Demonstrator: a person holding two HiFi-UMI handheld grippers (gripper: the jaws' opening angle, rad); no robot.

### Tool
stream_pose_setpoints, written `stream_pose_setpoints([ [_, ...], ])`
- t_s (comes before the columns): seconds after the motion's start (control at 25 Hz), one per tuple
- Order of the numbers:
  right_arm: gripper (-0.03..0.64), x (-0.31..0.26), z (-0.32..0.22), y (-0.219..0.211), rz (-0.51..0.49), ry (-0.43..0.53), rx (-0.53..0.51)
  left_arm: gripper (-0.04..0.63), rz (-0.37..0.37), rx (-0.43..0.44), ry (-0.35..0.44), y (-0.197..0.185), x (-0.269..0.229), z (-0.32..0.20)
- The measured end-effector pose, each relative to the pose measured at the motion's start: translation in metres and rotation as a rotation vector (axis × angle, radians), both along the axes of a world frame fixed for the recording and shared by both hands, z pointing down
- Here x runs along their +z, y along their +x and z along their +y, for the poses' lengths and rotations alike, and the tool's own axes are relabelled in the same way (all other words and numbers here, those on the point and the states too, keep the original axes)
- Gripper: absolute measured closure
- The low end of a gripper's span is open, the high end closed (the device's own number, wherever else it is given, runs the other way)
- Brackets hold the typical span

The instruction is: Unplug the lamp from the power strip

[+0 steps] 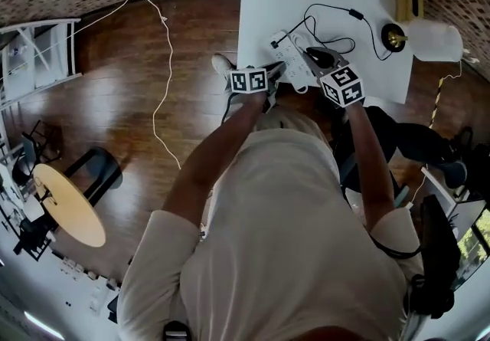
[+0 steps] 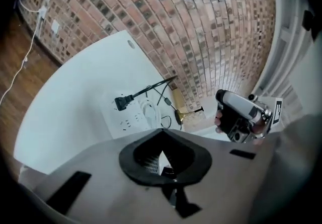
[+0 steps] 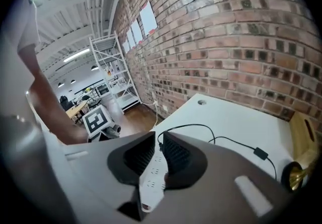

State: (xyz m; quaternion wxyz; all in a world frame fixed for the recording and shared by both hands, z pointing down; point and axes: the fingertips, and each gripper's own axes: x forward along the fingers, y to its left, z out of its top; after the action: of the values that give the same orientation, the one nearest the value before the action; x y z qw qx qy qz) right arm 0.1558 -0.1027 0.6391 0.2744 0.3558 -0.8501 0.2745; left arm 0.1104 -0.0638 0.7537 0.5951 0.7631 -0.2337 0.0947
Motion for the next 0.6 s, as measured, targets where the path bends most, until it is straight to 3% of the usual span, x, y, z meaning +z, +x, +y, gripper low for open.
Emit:
stream_pose_setpoints([
  [0.28, 0.547, 0.066, -0.023, -0.039, 0.072, -0.144, -0.111, 0.594, 0.072, -0.126, -0.102, 0.015, 0.036, -0.011],
  [0.6, 0.518, 0.102, -0.033, -0.065, 0.102, -0.24, -0.172, 0.594, 0.085, -0.166, -0.114, 0.017, 0.048, -0.022],
])
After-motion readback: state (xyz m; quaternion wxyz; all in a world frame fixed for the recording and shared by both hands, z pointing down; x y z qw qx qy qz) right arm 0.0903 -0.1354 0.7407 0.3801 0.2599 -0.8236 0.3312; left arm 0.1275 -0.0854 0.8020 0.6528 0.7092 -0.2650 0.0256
